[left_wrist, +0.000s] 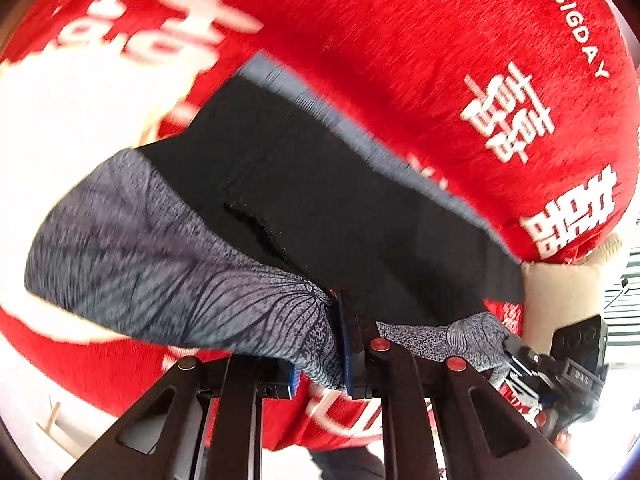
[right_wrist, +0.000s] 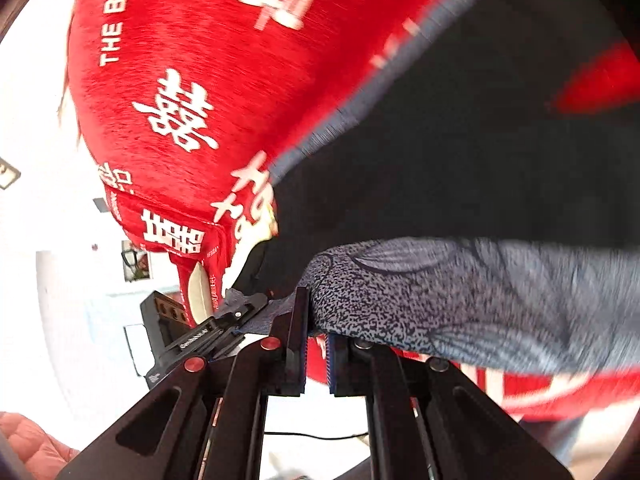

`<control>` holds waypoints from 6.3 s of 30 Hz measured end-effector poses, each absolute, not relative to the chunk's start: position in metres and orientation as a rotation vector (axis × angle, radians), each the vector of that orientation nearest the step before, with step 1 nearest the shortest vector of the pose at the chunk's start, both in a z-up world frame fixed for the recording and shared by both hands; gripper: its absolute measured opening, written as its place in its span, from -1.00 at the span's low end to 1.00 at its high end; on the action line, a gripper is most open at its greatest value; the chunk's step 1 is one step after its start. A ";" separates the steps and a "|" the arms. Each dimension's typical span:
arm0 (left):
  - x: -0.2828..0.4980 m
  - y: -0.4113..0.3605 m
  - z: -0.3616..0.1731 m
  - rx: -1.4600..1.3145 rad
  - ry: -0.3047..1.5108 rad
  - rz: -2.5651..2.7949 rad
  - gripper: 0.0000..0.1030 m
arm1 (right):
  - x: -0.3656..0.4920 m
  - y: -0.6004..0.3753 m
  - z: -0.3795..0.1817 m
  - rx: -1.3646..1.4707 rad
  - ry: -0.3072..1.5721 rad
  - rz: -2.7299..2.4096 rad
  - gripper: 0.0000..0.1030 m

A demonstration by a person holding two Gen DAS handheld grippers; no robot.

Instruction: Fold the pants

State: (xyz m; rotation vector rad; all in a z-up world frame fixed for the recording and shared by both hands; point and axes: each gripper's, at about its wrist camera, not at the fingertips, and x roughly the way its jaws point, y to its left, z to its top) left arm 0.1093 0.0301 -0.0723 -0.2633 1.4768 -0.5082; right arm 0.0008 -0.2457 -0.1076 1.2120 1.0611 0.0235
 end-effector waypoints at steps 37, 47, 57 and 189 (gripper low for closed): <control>0.141 -0.117 -0.121 0.369 1.357 -0.385 0.69 | 0.155 -0.352 -0.158 0.895 1.254 0.041 0.59; 0.008 -0.209 -0.111 0.406 1.458 -0.656 0.69 | -0.055 -0.385 -0.114 0.690 1.316 -0.350 0.59; -0.064 -0.268 -0.130 0.431 1.509 -0.865 0.69 | -0.268 -0.374 -0.125 0.968 1.241 -0.614 0.59; 0.181 -0.096 -0.184 0.546 1.259 -0.423 -0.72 | 0.039 -0.281 -0.205 1.129 1.202 -0.083 -0.85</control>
